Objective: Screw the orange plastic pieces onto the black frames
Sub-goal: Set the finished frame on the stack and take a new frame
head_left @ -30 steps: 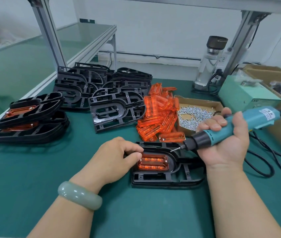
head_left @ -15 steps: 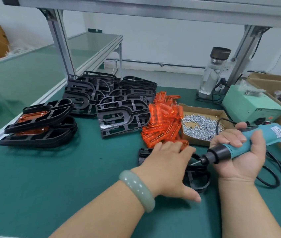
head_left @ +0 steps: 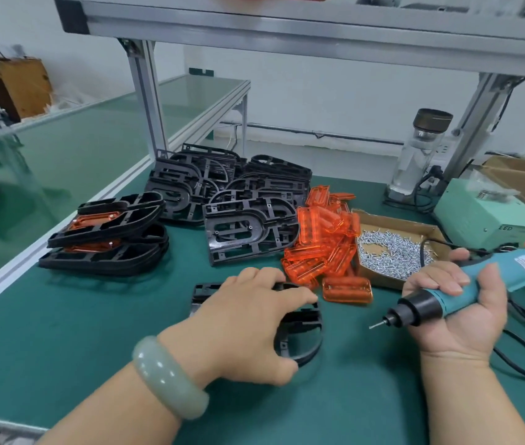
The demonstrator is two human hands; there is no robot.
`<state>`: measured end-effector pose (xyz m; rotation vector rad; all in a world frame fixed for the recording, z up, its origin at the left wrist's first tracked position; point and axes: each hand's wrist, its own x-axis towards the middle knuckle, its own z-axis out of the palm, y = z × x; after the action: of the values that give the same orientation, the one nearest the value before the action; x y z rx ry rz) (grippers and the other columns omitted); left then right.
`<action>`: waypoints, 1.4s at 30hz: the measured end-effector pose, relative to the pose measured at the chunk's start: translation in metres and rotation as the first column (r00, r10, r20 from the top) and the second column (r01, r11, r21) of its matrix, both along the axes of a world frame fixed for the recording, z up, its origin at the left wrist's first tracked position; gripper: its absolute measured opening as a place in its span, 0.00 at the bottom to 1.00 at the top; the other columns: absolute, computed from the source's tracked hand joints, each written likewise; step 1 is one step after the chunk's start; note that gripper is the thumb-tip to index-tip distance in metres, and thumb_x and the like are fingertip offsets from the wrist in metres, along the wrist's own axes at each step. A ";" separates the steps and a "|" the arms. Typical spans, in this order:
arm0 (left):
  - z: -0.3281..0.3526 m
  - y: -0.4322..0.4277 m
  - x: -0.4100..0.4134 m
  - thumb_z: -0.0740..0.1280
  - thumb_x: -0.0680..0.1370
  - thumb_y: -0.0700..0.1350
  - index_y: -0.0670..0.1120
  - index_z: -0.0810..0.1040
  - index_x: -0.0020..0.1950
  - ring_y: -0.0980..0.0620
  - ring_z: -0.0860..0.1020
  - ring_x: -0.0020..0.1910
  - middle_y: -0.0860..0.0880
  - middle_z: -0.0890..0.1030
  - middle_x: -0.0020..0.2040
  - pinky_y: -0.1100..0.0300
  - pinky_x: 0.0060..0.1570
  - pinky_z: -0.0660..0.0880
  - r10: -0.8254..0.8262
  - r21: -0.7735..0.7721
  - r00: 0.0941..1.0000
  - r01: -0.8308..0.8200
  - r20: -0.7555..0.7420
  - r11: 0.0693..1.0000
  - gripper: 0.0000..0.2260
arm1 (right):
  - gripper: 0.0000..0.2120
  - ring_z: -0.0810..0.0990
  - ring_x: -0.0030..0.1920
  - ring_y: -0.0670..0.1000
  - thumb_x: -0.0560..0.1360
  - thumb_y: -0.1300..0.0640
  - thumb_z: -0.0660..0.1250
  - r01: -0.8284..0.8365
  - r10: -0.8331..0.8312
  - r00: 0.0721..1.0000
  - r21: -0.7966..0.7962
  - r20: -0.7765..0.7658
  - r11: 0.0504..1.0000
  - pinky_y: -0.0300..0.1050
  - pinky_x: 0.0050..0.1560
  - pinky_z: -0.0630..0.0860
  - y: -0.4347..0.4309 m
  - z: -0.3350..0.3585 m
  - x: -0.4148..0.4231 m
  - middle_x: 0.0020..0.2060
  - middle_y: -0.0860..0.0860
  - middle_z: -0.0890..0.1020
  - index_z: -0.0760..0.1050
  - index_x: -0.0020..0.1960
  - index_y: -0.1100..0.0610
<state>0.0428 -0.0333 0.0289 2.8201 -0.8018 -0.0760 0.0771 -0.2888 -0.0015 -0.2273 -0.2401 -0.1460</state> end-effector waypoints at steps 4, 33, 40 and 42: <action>0.001 0.050 -0.008 0.66 0.64 0.59 0.75 0.49 0.66 0.51 0.60 0.69 0.55 0.59 0.69 0.57 0.68 0.62 0.105 0.056 0.989 -0.100 -0.101 0.993 0.37 | 0.23 0.72 0.26 0.41 0.59 0.56 0.81 0.031 -0.032 0.999 -0.066 -0.022 0.997 0.35 0.32 0.73 0.004 0.000 0.000 0.29 0.44 0.71 0.73 0.48 0.55; -0.016 0.163 -0.042 0.65 0.73 0.39 0.79 0.46 0.59 0.65 0.51 0.73 0.69 0.48 0.71 0.67 0.70 0.52 0.394 0.027 0.919 -0.394 0.002 0.919 0.40 | 0.21 0.72 0.26 0.40 0.60 0.54 0.80 0.005 -0.011 0.999 -0.130 -0.042 0.991 0.34 0.32 0.74 0.010 -0.002 -0.001 0.28 0.43 0.71 0.73 0.48 0.53; 0.008 0.106 -0.016 0.69 0.74 0.48 0.68 0.62 0.68 0.73 0.57 0.65 0.70 0.57 0.67 0.84 0.59 0.42 0.245 -0.170 0.960 -0.221 0.136 0.960 0.28 | 0.20 0.70 0.26 0.40 0.60 0.51 0.79 0.018 -0.030 0.997 -0.184 -0.064 0.983 0.32 0.33 0.72 0.012 -0.002 0.001 0.28 0.42 0.70 0.74 0.47 0.52; 0.009 0.085 0.001 0.68 0.74 0.49 0.62 0.62 0.72 0.71 0.59 0.67 0.68 0.61 0.68 0.82 0.61 0.44 0.220 -0.203 0.966 -0.191 0.134 0.960 0.28 | 0.21 0.70 0.26 0.40 0.59 0.51 0.80 0.017 -0.032 0.996 -0.186 -0.081 0.982 0.32 0.33 0.71 0.013 -0.002 0.001 0.28 0.42 0.70 0.74 0.47 0.52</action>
<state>0.0437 0.0519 0.0384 2.7323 -0.5084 0.2429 0.0776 -0.2761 -0.0034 -0.4211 -0.1672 -0.1382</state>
